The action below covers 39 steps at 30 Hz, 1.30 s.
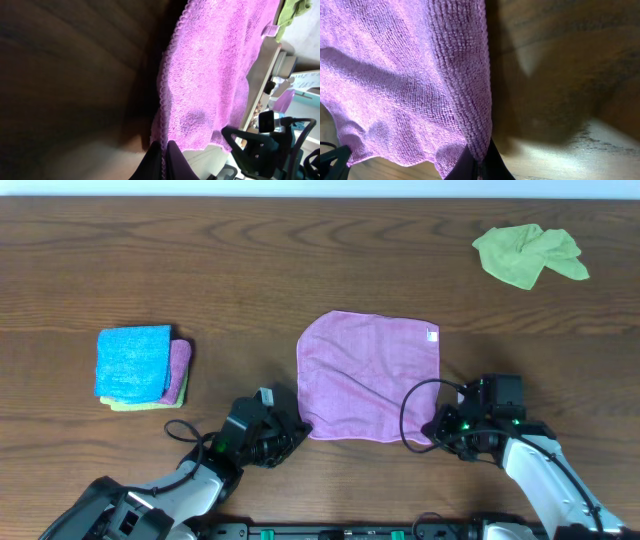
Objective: Fold the cloth
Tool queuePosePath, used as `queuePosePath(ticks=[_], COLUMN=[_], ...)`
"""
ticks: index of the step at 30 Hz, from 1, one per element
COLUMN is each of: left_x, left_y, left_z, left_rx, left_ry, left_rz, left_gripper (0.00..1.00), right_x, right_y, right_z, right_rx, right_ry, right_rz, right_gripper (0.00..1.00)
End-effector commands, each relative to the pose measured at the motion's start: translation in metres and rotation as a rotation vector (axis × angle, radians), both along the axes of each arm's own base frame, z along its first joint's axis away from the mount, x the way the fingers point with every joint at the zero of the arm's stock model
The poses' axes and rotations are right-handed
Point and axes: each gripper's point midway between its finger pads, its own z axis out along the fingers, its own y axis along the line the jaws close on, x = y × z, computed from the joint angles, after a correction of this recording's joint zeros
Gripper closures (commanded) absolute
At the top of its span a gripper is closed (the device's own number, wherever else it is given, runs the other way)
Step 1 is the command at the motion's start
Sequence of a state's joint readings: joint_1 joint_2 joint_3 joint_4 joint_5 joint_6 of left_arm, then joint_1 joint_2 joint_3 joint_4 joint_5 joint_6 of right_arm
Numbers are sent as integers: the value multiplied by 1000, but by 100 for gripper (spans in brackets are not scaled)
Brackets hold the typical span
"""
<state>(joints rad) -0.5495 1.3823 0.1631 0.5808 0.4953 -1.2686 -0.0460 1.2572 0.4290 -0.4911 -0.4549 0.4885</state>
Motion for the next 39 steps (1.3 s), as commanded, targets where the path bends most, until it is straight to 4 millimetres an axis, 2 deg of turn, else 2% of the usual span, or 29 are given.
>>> queuePosePath(ticks=[1,4,8,11,13,15,30,39], left_x=[-3,-4,-8,-7,-5,-4,7,0], left_y=[1,2,8,9,10,11,21,14], left_z=[-3,-5,-13,-13,-14,-14,-18,-21], left_rx=[13,21,53,59,65,69,105,124], left_ry=[-12,-4,29,27,24,23,24,33], left_rz=[-28,-25,-13,-6,3,10,107,125], left_gripper=[94,93,80,76,67,63,60,59], right_x=[11,12,12,13,13,14,17,17], right_y=[1,1,1,1,1,1,2,2], right_z=[10,11,11,12,13,13,15,15], right_rx=[-8,-7,-6,-6,-6,-6,4,6], right_ry=[-47,-49,-49,-52,-56,-59,-68,-65], right_rz=[19,16,16,13,12,12,5,-1], right_gripper=[99,99,99,99,99,99,99,99])
